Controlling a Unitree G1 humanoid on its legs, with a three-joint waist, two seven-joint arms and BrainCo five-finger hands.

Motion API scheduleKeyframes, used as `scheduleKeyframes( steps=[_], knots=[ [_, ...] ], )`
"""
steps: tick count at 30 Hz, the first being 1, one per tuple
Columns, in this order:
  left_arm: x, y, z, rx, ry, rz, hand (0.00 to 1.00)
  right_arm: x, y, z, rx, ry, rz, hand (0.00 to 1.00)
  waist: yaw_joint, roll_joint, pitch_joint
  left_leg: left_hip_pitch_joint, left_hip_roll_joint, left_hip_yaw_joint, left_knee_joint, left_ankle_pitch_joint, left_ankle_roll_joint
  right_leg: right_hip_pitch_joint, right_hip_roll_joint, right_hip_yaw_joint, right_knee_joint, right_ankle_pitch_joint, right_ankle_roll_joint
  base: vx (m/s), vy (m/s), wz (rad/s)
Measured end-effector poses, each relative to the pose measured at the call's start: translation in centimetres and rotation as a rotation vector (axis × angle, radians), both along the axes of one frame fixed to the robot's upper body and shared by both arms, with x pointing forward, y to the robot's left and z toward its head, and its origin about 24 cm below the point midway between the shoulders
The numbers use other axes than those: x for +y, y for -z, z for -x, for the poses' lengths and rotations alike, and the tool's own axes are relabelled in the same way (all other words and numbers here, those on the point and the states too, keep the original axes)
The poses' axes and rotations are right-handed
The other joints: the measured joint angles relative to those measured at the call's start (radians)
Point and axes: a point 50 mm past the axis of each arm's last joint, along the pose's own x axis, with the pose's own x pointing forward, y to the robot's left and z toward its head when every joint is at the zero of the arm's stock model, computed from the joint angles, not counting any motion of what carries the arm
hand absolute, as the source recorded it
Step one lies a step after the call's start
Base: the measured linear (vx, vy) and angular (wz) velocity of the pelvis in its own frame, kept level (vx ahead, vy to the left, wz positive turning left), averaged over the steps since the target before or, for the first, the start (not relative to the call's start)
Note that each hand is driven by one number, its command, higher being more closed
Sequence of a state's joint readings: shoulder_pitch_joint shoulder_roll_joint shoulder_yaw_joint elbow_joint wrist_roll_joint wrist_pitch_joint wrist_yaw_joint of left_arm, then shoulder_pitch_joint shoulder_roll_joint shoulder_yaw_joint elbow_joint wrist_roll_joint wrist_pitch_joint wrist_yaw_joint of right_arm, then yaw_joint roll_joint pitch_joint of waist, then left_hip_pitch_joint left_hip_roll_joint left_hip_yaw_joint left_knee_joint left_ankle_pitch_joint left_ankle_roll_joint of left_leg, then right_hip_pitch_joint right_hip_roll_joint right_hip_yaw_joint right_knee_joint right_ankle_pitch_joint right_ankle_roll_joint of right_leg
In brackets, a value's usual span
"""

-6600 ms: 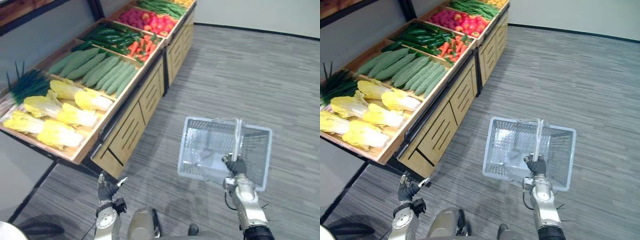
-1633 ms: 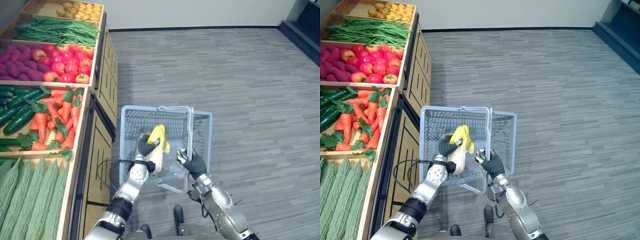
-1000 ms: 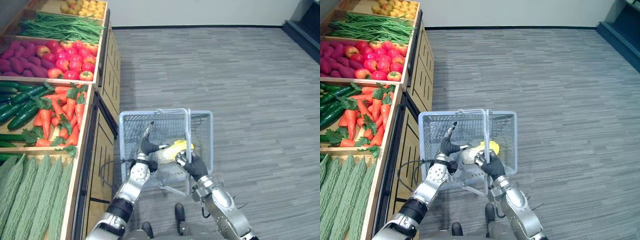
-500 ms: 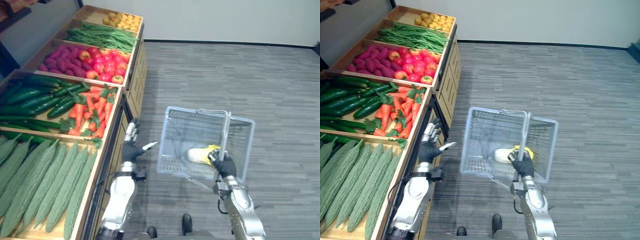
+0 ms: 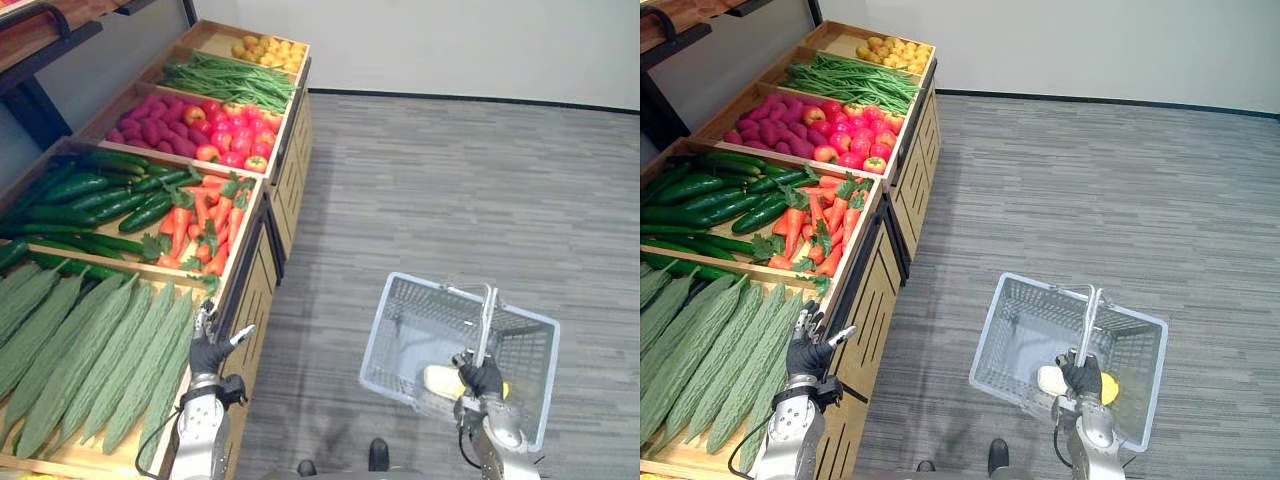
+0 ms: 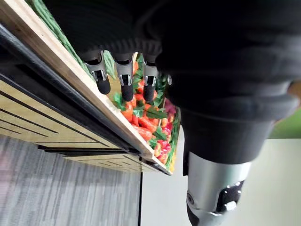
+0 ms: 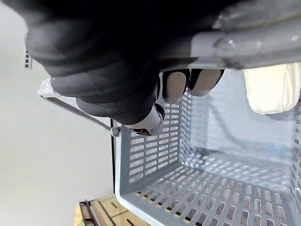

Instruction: Pick vegetable in the basket

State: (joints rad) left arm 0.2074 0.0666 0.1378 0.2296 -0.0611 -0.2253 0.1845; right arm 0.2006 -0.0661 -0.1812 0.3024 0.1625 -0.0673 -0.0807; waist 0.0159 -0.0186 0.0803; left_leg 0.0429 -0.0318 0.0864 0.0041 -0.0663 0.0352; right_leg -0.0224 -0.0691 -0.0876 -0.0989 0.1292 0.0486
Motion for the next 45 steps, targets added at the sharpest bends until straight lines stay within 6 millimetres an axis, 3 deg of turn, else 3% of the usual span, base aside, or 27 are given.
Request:
scheduleKeyframes(
  steps=[2, 5, 7, 8, 10, 12, 16, 17, 18, 19, 20, 21, 22, 23, 24, 26, 27, 29, 31, 33, 34, 35, 37, 39, 42, 43, 45],
  knots=[
    [0.2, 0.0, 0.1, 0.004, -0.010, -0.010, 0.00, 0.0, 0.0, -0.1, 0.003, -0.005, 0.005, 1.00, 0.000, -0.001, 0.000, -0.006, 0.001, 0.006, 0.015, -0.015, 0.003, -0.004, 0.002, 0.008, 0.003, -0.003, 0.001, 0.00, 0.011, -0.18],
    [0.6, 0.1, 0.4, 0.010, -0.038, -0.020, 0.00, 0.2, 0.3, -0.7, 0.015, -0.012, 0.004, 1.00, 0.003, -0.003, 0.001, -0.030, 0.014, 0.038, 0.095, -0.082, 0.007, -0.086, 0.006, 0.036, 0.180, -0.094, 0.008, 0.01, 0.035, -0.33],
    [0.5, 0.1, 0.4, 0.012, -0.045, -0.018, 0.00, 0.2, 0.6, -0.5, 0.030, -0.011, 0.006, 1.00, 0.000, -0.005, 0.006, -0.026, 0.018, 0.045, 0.131, -0.134, 0.031, -0.161, -0.001, 0.033, 0.379, -0.155, 0.038, 0.03, 0.042, -0.20],
    [0.5, 0.0, 0.3, 0.008, -0.053, -0.027, 0.00, 0.3, 0.7, -0.5, 0.032, -0.012, 0.006, 1.00, -0.002, 0.002, 0.015, -0.001, 0.027, 0.040, 0.139, -0.149, 0.046, -0.233, -0.009, 0.005, 0.540, -0.162, 0.034, 0.06, 0.044, -0.08],
    [0.6, -0.3, 0.3, 0.001, -0.056, -0.043, 0.00, 0.6, 0.9, -0.2, 0.044, -0.008, -0.006, 1.00, -0.009, -0.008, 0.030, 0.037, 0.026, 0.029, 0.144, -0.170, 0.055, -0.292, -0.040, -0.058, 0.670, -0.211, 0.005, 0.15, 0.038, 0.13],
    [0.6, -0.9, 0.0, -0.029, -0.068, -0.050, 0.00, 0.5, 0.9, -0.3, 0.044, -0.004, -0.006, 1.00, -0.011, -0.020, 0.027, 0.043, 0.026, 0.006, 0.167, -0.202, 0.058, -0.327, -0.043, -0.076, 0.578, -0.224, 0.009, 0.29, 0.002, 0.26],
    [0.5, -1.5, -0.9, -0.065, -0.084, -0.052, 0.00, -0.2, 0.5, -0.5, 0.031, 0.017, 0.012, 1.00, -0.031, -0.020, 0.034, 0.086, 0.030, -0.062, 0.176, -0.235, 0.021, -0.331, -0.003, 0.038, 0.213, -0.070, 0.058, 0.39, -0.094, 0.56],
    [0.5, -1.8, -1.0, -0.078, -0.089, -0.054, 0.00, -0.3, 0.5, -0.5, 0.030, 0.018, 0.015, 1.00, -0.038, -0.029, 0.040, 0.123, 0.026, -0.089, 0.186, -0.267, 0.001, -0.324, -0.005, 0.084, 0.167, -0.034, 0.053, 0.52, -0.213, 0.87],
    [0.3, -2.0, -1.1, -0.088, -0.090, -0.053, 0.00, -0.5, 0.5, -0.4, 0.033, 0.019, 0.020, 1.00, -0.053, -0.026, 0.045, 0.152, 0.034, -0.126, 0.206, -0.309, -0.021, -0.312, -0.004, 0.100, 0.201, 0.052, 0.030, 0.61, -0.274, 0.90],
    [-0.2, -1.9, -1.2, -0.088, -0.088, -0.035, 0.00, -0.9, 0.3, -0.5, 0.030, 0.016, 0.037, 1.00, -0.054, 0.017, 0.052, 0.165, 0.068, -0.153, 0.231, -0.322, -0.040, -0.316, 0.019, 0.078, 0.273, 0.040, 0.013, 0.62, -0.276, 0.76],
    [-1.0, -2.1, -1.3, -0.102, -0.071, -0.026, 0.00, -1.1, -0.1, -0.7, 0.017, 0.012, 0.049, 1.00, -0.050, 0.053, 0.053, 0.137, 0.100, -0.177, 0.306, -0.306, -0.070, -0.316, 0.036, 0.043, 0.321, -0.021, -0.008, 0.51, -0.232, 0.55],
    [-1.4, -2.4, -1.3, -0.117, -0.069, -0.018, 0.00, -1.1, -0.3, -0.8, 0.005, 0.006, 0.051, 1.00, -0.046, 0.067, 0.053, 0.092, 0.113, -0.191, 0.418, -0.282, -0.094, -0.300, 0.048, 0.014, 0.330, -0.053, -0.023, 0.61, -0.289, 0.61],
    [-2.0, -2.5, -1.4, -0.132, -0.070, 0.005, 0.00, -0.9, -0.4, -0.8, 0.000, -0.006, 0.051, 1.00, -0.051, 0.085, 0.063, 0.004, 0.143, -0.186, 0.638, -0.212, -0.144, -0.238, 0.068, -0.018, 0.313, -0.082, -0.045, 0.51, -0.252, 0.56],
    [-2.2, -2.4, -1.4, -0.132, -0.070, 0.015, 0.00, -0.8, -0.3, -0.7, 0.004, -0.013, 0.048, 1.00, -0.050, 0.091, 0.067, -0.045, 0.169, -0.170, 0.756, -0.143, -0.149, -0.195, 0.079, -0.040, 0.298, -0.093, -0.052, 0.60, -0.284, 0.58],
    [-2.3, -2.2, -1.1, -0.124, -0.072, 0.022, 0.00, -0.4, -0.4, -0.5, 0.001, -0.030, 0.047, 1.00, -0.033, 0.094, 0.068, -0.120, 0.247, -0.099, 0.946, -0.041, -0.142, -0.114, 0.108, -0.058, 0.257, -0.112, -0.075, 0.40, -0.173, 0.30],
    [-2.4, -2.1, -0.9, -0.114, -0.067, 0.022, 0.00, 0.0, -1.1, -0.6, -0.034, -0.038, 0.047, 1.00, -0.015, 0.083, 0.066, -0.190, 0.283, -0.025, 1.059, -0.062, -0.122, -0.037, 0.115, -0.064, 0.210, -0.122, -0.092, 0.40, -0.156, 0.16],
    [-2.6, -2.3, -1.0, -0.125, -0.061, 0.025, 0.00, 0.0, -2.1, -0.9, -0.082, -0.036, 0.055, 1.00, -0.003, 0.073, 0.072, -0.253, 0.288, 0.028, 1.078, -0.083, -0.089, 0.005, 0.106, -0.071, 0.176, -0.127, -0.099, 0.45, -0.161, 0.28],
    [-2.8, -2.7, -1.2, -0.148, -0.054, 0.034, 0.00, -0.1, -3.1, -1.4, -0.133, -0.029, 0.064, 1.00, 0.000, 0.068, 0.074, -0.318, 0.294, 0.097, 1.020, -0.121, -0.095, 0.055, 0.086, -0.105, 0.142, -0.129, -0.101, 0.42, -0.117, 0.39],
    [-3.7, -3.3, -1.9, -0.181, -0.024, 0.057, 0.00, -0.9, -3.6, -1.4, -0.153, 0.002, 0.077, 1.00, 0.003, 0.059, 0.080, -0.328, 0.292, 0.215, 0.810, -0.126, -0.091, 0.113, 0.057, -0.162, 0.125, -0.150, -0.086, 0.35, -0.016, 0.67],
    [-5.0, -4.3, -2.8, -0.228, 0.020, 0.075, 0.00, -1.9, -3.6, -0.4, -0.144, 0.049, 0.099, 1.00, -0.007, 0.076, 0.067, -0.325, 0.285, 0.316, 0.625, -0.101, -0.098, 0.162, 0.048, -0.229, 0.128, -0.198, -0.057, 0.29, 0.051, 1.03],
    [-5.8, -4.9, -3.3, -0.259, 0.057, 0.076, 0.00, -2.8, -3.1, 0.6, -0.116, 0.088, 0.113, 1.00, -0.009, 0.092, 0.048, -0.310, 0.271, 0.373, 0.502, -0.042, -0.019, 0.180, 0.054, -0.260, 0.138, -0.243, -0.028, 0.33, 0.104, 1.16],
    [-5.9, -5.3, -3.6, -0.275, 0.073, 0.044, 0.00, -3.0, -2.2, 1.2, -0.076, 0.113, 0.101, 1.00, -0.012, 0.076, 0.027, -0.268, 0.222, 0.374, 0.416, -0.079, 0.032, 0.183, 0.026, -0.275, 0.165, -0.285, -0.008, 0.38, 0.142, 1.06],
    [-5.7, -5.4, -3.7, -0.273, 0.077, 0.007, 0.00, -3.0, -1.3, 1.3, -0.038, 0.118, 0.086, 1.00, -0.003, 0.045, 0.032, -0.232, 0.155, 0.357, 0.326, -0.062, 0.036, 0.172, -0.020, -0.280, 0.224, -0.302, 0.005, 0.34, 0.132, 0.71],
    [-5.5, -5.1, -3.2, -0.249, 0.080, -0.033, 0.00, -2.9, -0.3, 1.7, 0.014, 0.121, 0.071, 1.00, -0.003, 0.037, 0.036, -0.180, 0.116, 0.329, 0.278, -0.061, 0.039, 0.165, -0.055, -0.273, 0.334, -0.310, 0.019, 0.28, 0.106, 0.60],
    [-5.0, -5.8, -3.2, -0.265, 0.083, -0.135, 0.00, -2.3, 1.4, 2.4, 0.096, 0.123, 0.038, 1.00, -0.005, 0.018, 0.047, -0.076, 0.073, 0.276, 0.207, -0.065, 0.047, 0.058, -0.130, -0.237, 0.719, -0.304, 0.006, 0.29, 0.052, 0.63],
    [-4.7, -6.3, -3.2, -0.278, 0.089, -0.188, 0.00, -1.9, 1.9, 2.8, 0.117, 0.126, 0.022, 1.00, -0.022, 0.005, 0.041, -0.061, 0.066, 0.239, 0.200, -0.071, 0.055, 0.018, -0.137, -0.190, 0.800, -0.337, -0.015, 0.26, -0.045, 0.83],
    [-4.6, -7.0, -3.2, -0.300, 0.085, -0.244, 0.00, -1.8, 2.1, 3.1, 0.126, 0.128, 0.014, 1.00, -0.030, 0.003, 0.041, -0.035, 0.069, 0.173, 0.181, -0.075, 0.055, -0.056, -0.089, -0.072, 0.815, -0.387, -0.019, 0.25, -0.082, 0.88]
  ],
)
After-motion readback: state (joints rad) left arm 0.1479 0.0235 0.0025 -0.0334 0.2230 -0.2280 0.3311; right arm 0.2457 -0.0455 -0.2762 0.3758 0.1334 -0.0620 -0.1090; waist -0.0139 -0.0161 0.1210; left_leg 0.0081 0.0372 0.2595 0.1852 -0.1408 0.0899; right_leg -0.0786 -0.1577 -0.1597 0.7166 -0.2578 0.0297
